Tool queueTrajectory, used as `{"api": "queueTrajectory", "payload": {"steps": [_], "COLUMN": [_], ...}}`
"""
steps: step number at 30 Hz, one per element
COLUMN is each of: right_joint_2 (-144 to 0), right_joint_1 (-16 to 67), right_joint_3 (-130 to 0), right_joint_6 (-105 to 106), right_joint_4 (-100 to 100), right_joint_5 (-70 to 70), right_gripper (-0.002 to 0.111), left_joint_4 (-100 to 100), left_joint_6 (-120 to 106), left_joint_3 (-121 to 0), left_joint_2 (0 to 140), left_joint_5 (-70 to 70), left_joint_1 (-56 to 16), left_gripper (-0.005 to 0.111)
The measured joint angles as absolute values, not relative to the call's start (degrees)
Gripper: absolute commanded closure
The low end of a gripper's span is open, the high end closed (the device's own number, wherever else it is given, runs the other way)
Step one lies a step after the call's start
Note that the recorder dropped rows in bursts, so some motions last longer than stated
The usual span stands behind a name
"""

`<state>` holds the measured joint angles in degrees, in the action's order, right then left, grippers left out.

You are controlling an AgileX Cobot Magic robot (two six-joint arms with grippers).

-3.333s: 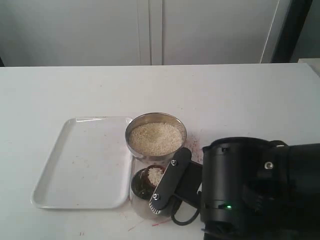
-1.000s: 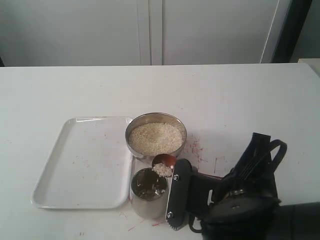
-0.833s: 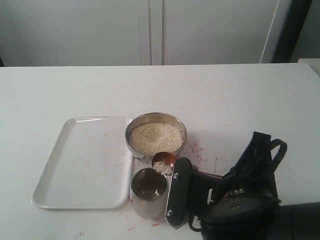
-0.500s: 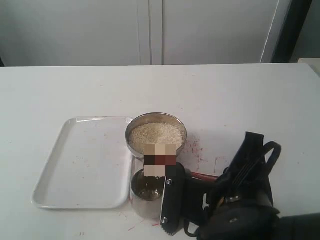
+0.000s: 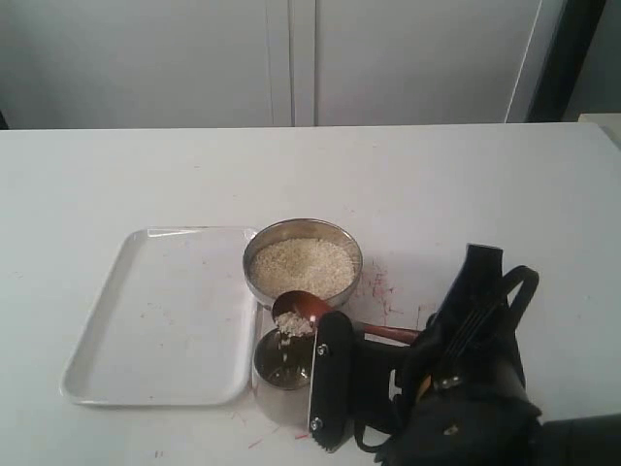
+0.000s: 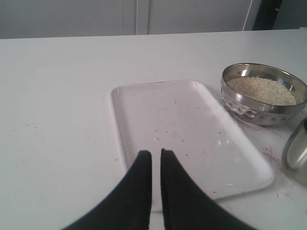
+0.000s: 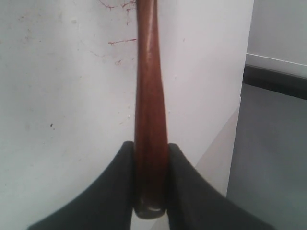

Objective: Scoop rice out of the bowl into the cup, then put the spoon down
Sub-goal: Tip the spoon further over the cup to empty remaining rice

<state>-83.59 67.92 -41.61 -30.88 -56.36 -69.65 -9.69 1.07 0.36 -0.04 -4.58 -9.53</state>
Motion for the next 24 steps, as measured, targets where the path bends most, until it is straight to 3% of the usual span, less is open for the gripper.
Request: {"api": "queueTrajectory", "payload": {"steps": [24], "right_joint_2": [-83.59], "right_joint_1": [68.67], "right_joint_3": [-39.37], "right_joint_6": [-30.01], "right_joint_4": [-58.79], "right_joint_5": [-69.52], "right_gripper": [0.108], "left_joint_4": [-9.69], "left_joint_6": [1.07], "left_joint_3": [0.36], "left_joint_2": [-0.04], "left_joint_5": [-4.58], "left_joint_1": [-9.53], "left_gripper": [0.092]}}
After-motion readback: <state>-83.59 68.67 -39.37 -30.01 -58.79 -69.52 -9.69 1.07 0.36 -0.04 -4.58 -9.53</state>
